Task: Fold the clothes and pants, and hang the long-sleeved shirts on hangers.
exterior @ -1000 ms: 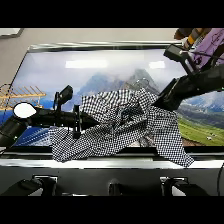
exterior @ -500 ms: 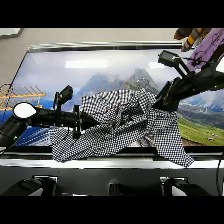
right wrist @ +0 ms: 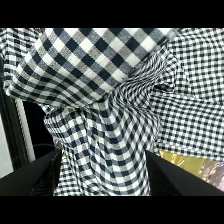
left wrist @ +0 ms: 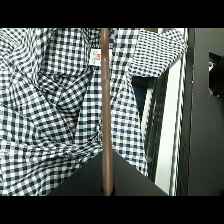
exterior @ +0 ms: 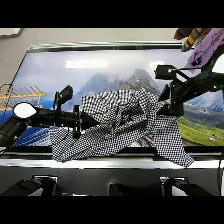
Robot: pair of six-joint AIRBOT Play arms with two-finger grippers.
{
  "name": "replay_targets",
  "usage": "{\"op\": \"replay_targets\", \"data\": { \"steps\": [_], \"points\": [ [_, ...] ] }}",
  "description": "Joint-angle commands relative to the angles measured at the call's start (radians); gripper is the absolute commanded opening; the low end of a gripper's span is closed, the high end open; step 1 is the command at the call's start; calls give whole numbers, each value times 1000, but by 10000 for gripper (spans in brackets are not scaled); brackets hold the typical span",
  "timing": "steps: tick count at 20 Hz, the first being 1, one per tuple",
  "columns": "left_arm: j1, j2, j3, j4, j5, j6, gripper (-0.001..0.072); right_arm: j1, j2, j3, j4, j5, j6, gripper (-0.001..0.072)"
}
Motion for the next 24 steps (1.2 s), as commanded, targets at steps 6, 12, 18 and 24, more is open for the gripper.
{"op": "replay_targets", "data": {
  "steps": [6, 12, 18, 24],
  "points": [
    [0, 0, 0, 0, 0, -1, 23, -1, -11, 0, 150, -45, -101, 464],
    [0, 0, 0, 0, 0, -1, 23, -1, -33, 0, 168, -46, -100, 502],
    [0, 0, 0, 0, 0, -2, 23, -1, -74, 0, 209, -46, -70, 478],
    [0, 0, 0, 0, 0, -8, 23, -1, -76, 0, 216, 34, -69, 32]
  ]
}}
